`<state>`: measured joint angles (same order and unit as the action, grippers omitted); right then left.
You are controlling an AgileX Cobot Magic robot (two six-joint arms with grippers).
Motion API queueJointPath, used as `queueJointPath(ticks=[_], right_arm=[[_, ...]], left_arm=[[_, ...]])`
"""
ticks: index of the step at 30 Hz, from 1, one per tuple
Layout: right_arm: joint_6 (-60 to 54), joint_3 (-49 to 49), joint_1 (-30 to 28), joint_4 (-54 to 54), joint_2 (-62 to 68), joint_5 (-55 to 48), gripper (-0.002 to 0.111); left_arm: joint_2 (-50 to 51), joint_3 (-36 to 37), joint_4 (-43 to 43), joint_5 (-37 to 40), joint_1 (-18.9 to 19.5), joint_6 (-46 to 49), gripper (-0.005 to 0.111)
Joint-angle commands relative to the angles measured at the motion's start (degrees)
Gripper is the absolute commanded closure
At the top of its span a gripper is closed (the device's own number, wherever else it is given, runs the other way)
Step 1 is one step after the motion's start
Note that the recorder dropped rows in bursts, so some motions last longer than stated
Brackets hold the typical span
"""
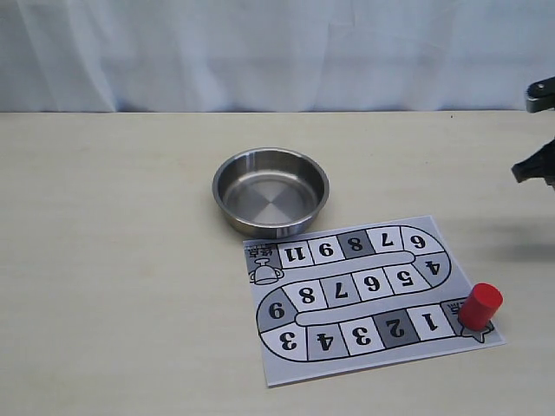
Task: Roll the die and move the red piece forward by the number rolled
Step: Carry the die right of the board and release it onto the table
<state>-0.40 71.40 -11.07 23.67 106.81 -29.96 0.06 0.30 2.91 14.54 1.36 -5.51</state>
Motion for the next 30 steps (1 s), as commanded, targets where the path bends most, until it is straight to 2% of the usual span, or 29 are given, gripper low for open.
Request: queueJointPath(ticks=[1, 6, 10, 13, 15, 17, 19, 21, 24, 30], right_arm=[[0.4, -0.11, -4.42, 1.37, 0.07, 3.54, 0.104], [0.4, -0.11, -7.58, 0.69, 0.31, 4.67, 0.104], [-0.79, -0.19, -7.61, -6.41, 1.14, 4.3, 0.102], [-10.74, -0.19, -7.44, -18.62, 2.84, 3.85, 0.087], [-20.82, -0.19, -7.44, -31.83, 4.25, 2.31, 0.068], [-33.62, -0.09, -7.44, -49.81, 5.04, -0.64, 0.045], [-50.92, -0.09, -7.44, -67.49, 5.3, -5.49, 0.022], [-58.16, 0.23, -7.44, -76.4, 5.2, -10.97, 0.006], [-61.44, 1.64, -7.44, -80.02, 4.96, -15.1, 0.004], [-60.24, 2.13, -7.56, -78.04, 3.29, -13.04, 0.004]], left_arm=[[-0.06, -0.3, -0.2, -0.66, -0.01, -0.25, 0.107], [-0.06, -0.3, -0.2, -0.66, -0.01, -0.25, 0.107], [-0.06, -0.3, 0.03, -0.66, -0.01, -0.25, 0.107], [-0.06, -0.3, 0.03, -0.66, -0.01, -0.25, 0.107], [-0.06, -0.3, -0.09, -0.66, -0.01, -0.25, 0.107], [-0.06, -0.3, -0.09, -0.66, -0.01, -0.25, 0.107], [-0.06, -0.3, -0.09, -0.66, -0.01, -0.25, 0.107], [-0.06, -0.3, -0.09, -0.66, -0.01, -0.25, 0.107], [-0.06, -0.3, -0.09, -0.66, -0.01, -0.25, 0.107], [-0.06, -0.3, -0.09, -0.66, -0.01, -0.25, 0.107]])
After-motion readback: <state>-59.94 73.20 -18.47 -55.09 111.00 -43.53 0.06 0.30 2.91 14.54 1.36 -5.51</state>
